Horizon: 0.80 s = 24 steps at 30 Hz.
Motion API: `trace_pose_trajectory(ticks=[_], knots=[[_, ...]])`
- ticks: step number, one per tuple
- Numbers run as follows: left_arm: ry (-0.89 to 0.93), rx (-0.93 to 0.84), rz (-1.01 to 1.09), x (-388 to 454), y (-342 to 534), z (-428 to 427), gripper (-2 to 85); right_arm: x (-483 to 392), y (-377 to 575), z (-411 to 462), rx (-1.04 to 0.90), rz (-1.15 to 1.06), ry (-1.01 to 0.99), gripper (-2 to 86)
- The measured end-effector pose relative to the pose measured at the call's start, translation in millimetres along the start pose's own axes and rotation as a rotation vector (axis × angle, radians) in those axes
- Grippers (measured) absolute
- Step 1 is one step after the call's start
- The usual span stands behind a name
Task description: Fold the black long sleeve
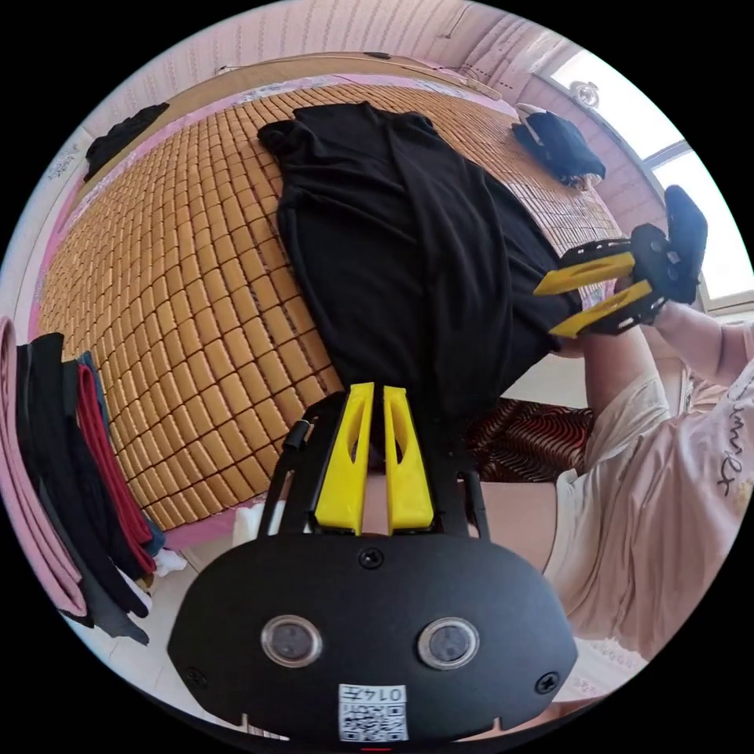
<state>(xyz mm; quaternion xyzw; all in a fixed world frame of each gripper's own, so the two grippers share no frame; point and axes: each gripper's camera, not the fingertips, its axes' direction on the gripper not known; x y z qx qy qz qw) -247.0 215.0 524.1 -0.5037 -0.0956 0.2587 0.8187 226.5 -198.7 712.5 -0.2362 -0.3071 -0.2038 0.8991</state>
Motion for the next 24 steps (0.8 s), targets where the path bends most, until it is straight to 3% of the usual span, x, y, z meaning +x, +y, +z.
trace_pose_trajectory(ticks=[3,7,10,13,17,19,21,24], knots=[[-0.05,0.081,-0.022,-32.3,-22.3,-16.1,1.4,78.5,8.7,-29.7,0.057,0.131,0.045,11.3],[0.044,0.311,-0.082,-86.4,-79.7,-34.5,3.4,195.1,15.4,-67.5,0.196,0.363,0.189,11.8],[0.061,0.417,-0.183,-119.5,-134.9,-33.0,7.6,273.5,25.3,-77.3,0.305,0.566,0.117,12.8],[0.003,0.41,-0.196,-130.1,-195.2,-21.1,10.7,335.8,37.3,-71.1,0.347,0.752,0.063,13.5],[0.104,0.287,-0.382,-158.4,-254.7,12.1,12.8,386.7,51.5,-54.3,0.36,0.879,-0.041,10.0],[0.146,0.242,-0.414,-163.5,-269.6,24.7,9.8,395.8,58.8,-56.5,0.403,0.909,-0.051,4.5],[0.053,0.192,-0.493,-168.9,-277.2,26.3,4.7,403.7,65.5,-63.1,0.42,0.947,-0.035,1.2],[0.1,0.142,-0.406,-177.6,-288.6,25.5,1.4,413.0,71.1,-79.7,0.43,0.951,-0.039,-0.3]])
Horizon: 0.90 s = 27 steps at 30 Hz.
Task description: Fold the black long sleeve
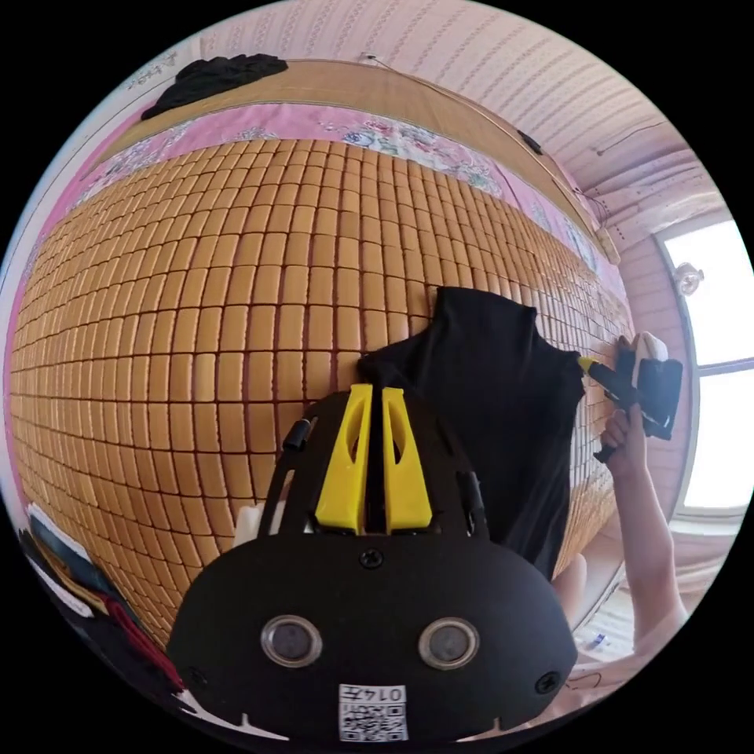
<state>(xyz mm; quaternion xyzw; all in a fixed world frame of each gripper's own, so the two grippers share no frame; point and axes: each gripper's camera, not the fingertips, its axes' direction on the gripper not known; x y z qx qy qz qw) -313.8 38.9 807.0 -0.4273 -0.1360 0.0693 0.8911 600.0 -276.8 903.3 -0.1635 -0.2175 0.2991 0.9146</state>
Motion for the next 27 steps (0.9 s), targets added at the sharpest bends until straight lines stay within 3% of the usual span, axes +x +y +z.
trace_pose_trajectory(ticks=[4,8,12,17,22,27], knots=[[0.169,0.144,0.056,6.0,1.7,-28.5,-0.4,-9.2,-10.8,-38.9,0.082,-0.04,-0.033,-0.7],[0.193,0.309,0.148,21.9,22.7,-74.0,-0.6,-29.9,-6.6,-91.7,0.184,-0.133,-0.055,-0.7],[0.245,0.356,0.29,28.2,73.1,-105.5,-0.6,-49.0,37.9,-139.2,0.213,-0.281,-0.137,-0.6],[0.351,0.172,0.38,27.4,199.0,-76.9,-0.4,-54.5,160.1,-158.4,0.051,-0.446,-0.122,-0.3],[0.159,-0.062,0.221,22.5,287.3,6.9,-0.8,-20.3,243.1,-80.7,-0.318,-0.221,0.035,1.6],[0.14,-0.023,0.272,43.1,321.8,0.3,-0.5,-43.5,258.4,-95.4,-0.213,-0.212,0.098,3.1]])
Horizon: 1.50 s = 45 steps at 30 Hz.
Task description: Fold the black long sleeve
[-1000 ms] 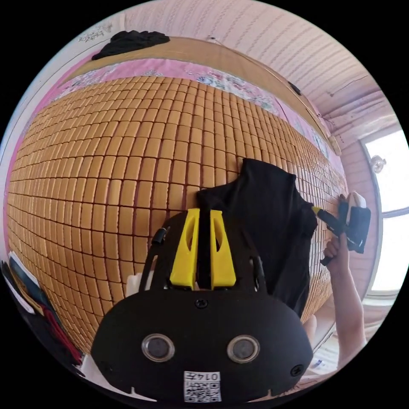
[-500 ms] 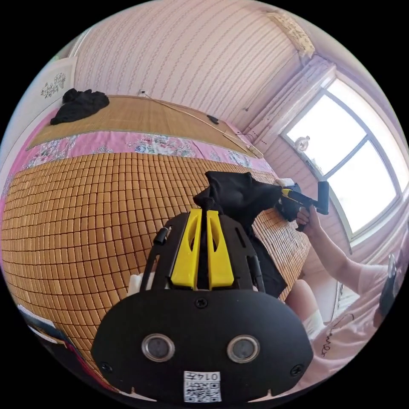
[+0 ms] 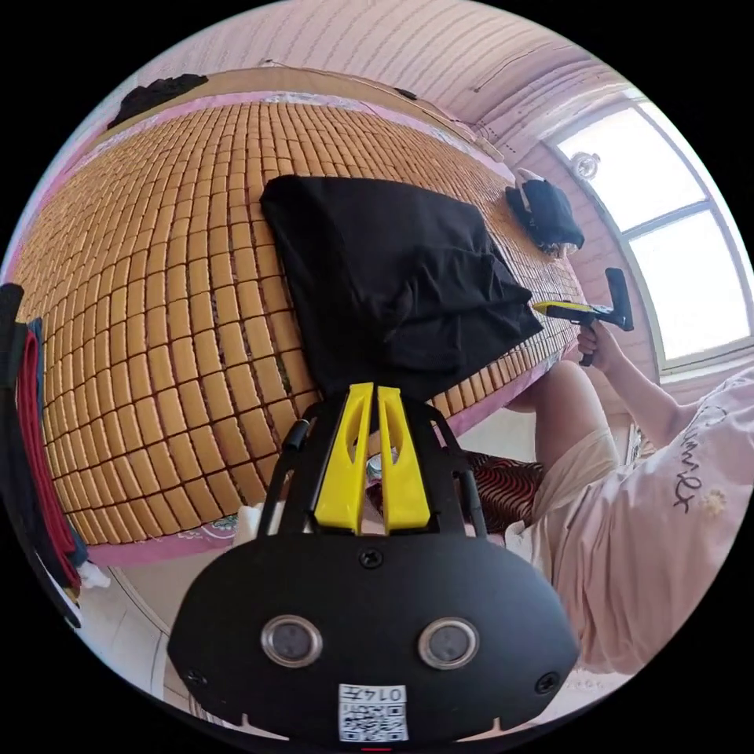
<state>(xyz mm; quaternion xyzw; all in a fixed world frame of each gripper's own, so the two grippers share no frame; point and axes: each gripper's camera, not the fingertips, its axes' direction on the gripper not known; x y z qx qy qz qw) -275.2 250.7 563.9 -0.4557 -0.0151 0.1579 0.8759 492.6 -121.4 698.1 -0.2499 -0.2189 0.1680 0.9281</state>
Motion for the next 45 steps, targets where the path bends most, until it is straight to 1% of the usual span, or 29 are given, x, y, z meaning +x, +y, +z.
trace_pose_trajectory(ticks=[2,5,7,9,10,11,12,13,14,16,17,19,21,24,27,29,31,33,36,37,38,39,41,43,45], knots=[[-0.056,0.039,0.074,23.0,-11.3,-9.2,0.3,-37.3,-17.6,-9.7,0.045,-0.127,0.106,4.5],[-0.067,0.137,0.147,51.4,-40.7,-5.1,5.3,-87.0,-51.8,-3.7,0.104,-0.266,0.114,7.4],[-0.072,0.161,0.156,63.4,-61.6,10.6,7.5,-106.8,-74.1,14.8,0.1,-0.294,0.111,9.1],[-0.068,0.139,0.12,67.9,-80.3,35.0,8.3,-115.2,-93.6,38.3,0.058,-0.27,0.102,9.1],[-0.044,0.081,0.112,68.9,-89.0,54.8,7.8,-118.4,-103.5,52.1,0.013,-0.252,0.089,8.4],[-0.027,-0.007,0.103,69.2,-93.1,74.9,6.4,-121.8,-109.1,59.5,-0.006,-0.233,0.09,4.7],[-0.023,-0.03,0.103,69.9,-92.5,81.3,4.9,-124.2,-110.3,60.4,-0.001,-0.232,0.096,2.9],[-0.026,0.008,0.136,74.6,-86.5,79.0,1.9,-130.7,-110.6,58.7,0.01,-0.252,0.098,2.5],[-0.014,0.01,0.185,80.4,-79.1,74.4,1.3,-138.1,-108.5,53.1,0.021,-0.293,0.076,2.2],[0.019,-0.003,0.24,89.1,-62.3,66.0,0.9,-149.4,-99.8,41.6,0.027,-0.382,0.011,2.3],[0.072,-0.019,0.286,95.8,-47.3,61.1,1.0,-156.1,-91.9,35.3,0.008,-0.437,-0.04,2.6],[0.106,-0.054,0.312,103.9,-22.2,56.4,1.1,-165.3,-78.9,30.0,-0.047,-0.5,-0.073,4.0],[0.085,-0.075,0.316,110.1,3.1,52.8,0.7,-172.7,-68.4,27.3,-0.08,-0.496,-0.031,4.5],[0.036,-0.11,0.303,120.4,32.7,49.0,0.3,-186.4,-66.9,24.3,-0.129,-0.491,-0.059,3.6],[0.011,-0.043,0.299,140.6,35.4,48.5,-0.4,-211.3,-91.5,24.4,-0.1,-0.527,0.005,1.5],[0.041,0.054,0.308,163.9,23.3,56.5,-0.8,-236.6,-131.3,35.1,-0.078,-0.54,0.091,0.3],[0.05,0.102,0.311,182.7,11.0,70.4,-0.9,-257.0,-168.7,50.2,-0.087,-0.536,0.155,-0.1],[0.023,0.1,0.303,200.4,-0.8,89.6,-1.0,-276.2,-206.9,70.1,-0.102,-0.528,0.221,-0.4],[-0.121,0.025,0.309,223.4,-8.3,125.2,-1.0,-299.2,-260.6,111.7,-0.197,-0.52,0.308,-0.5],[-0.185,-0.042,0.308,228.4,-6.3,141.4,-1.0,-304.0,-274.3,133.3,-0.284,-0.524,0.328,-0.5],[-0.197,-0.003,0.334,234.4,1.1,144.1,-1.0,-308.9,-282.7,155.1,-0.385,-0.538,0.353,-0.6],[-0.206,0.004,0.339,236.8,4.6,145.1,-1.0,-314.5,-285.8,154.5,-0.364,-0.556,0.352,-0.6],[-0.201,0.036,0.339,242.2,15.5,147.7,-1.0,-337.9,-294.5,166.7,-0.494,-0.705,0.451,-0.7],[-0.173,0.045,0.322,243.5,19.8,148.4,-1.0,-348.2,-306.4,166.7,-0.546,-0.758,0.475,-0.8],[-0.137,0.038,0.298,244.8,22.1,148.5,-1.0,-350.8,-326.4,163.2,-0.514,-0.733,0.506,-0.8]])
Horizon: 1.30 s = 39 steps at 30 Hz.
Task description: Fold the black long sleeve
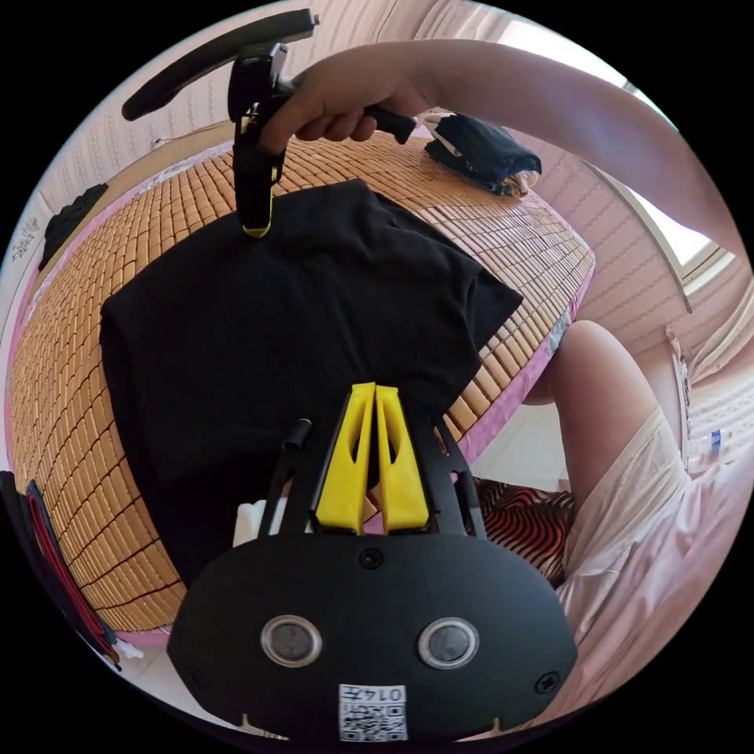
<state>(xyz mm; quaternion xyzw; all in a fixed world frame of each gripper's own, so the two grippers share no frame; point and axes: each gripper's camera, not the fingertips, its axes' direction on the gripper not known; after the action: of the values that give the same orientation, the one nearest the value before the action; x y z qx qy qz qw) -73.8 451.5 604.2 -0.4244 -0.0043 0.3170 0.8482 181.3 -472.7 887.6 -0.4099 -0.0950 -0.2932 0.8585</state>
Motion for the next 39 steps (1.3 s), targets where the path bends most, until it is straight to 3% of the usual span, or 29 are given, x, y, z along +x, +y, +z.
trace_pose_trajectory(ticks=[4,7,16,23,28,32,39], knots=[[0.046,0.005,-0.03,8.1,5.0,3.6,-1.0,19.3,-23.8,18.1,-0.009,0.078,-0.052,-0.5],[0.054,0.005,-0.019,17.1,8.8,3.1,-1.0,12.1,-33.4,13.1,-0.1,-0.01,0.006,-0.6],[0.005,0.072,0.047,65.2,32.1,3.1,-0.8,26.6,-18.4,29.7,-0.024,0.086,0.038,-0.7],[0.023,0.175,0.158,103.3,43.0,-17.4,4.8,45.7,164.2,24.9,0.368,0.39,-0.267,-0.6],[0.046,0.274,0.203,128.0,30.7,-15.5,11.5,12.2,298.2,89.4,0.261,0.655,-0.25,3.5],[0.049,0.245,0.267,156.3,6.4,0.9,18.7,-5.9,371.6,158.2,0.228,0.834,-0.471,9.3],[0.034,0.182,0.346,195.9,-22.2,21.7,22.9,-5.7,425.5,204.8,0.285,0.878,-0.544,2.7]])
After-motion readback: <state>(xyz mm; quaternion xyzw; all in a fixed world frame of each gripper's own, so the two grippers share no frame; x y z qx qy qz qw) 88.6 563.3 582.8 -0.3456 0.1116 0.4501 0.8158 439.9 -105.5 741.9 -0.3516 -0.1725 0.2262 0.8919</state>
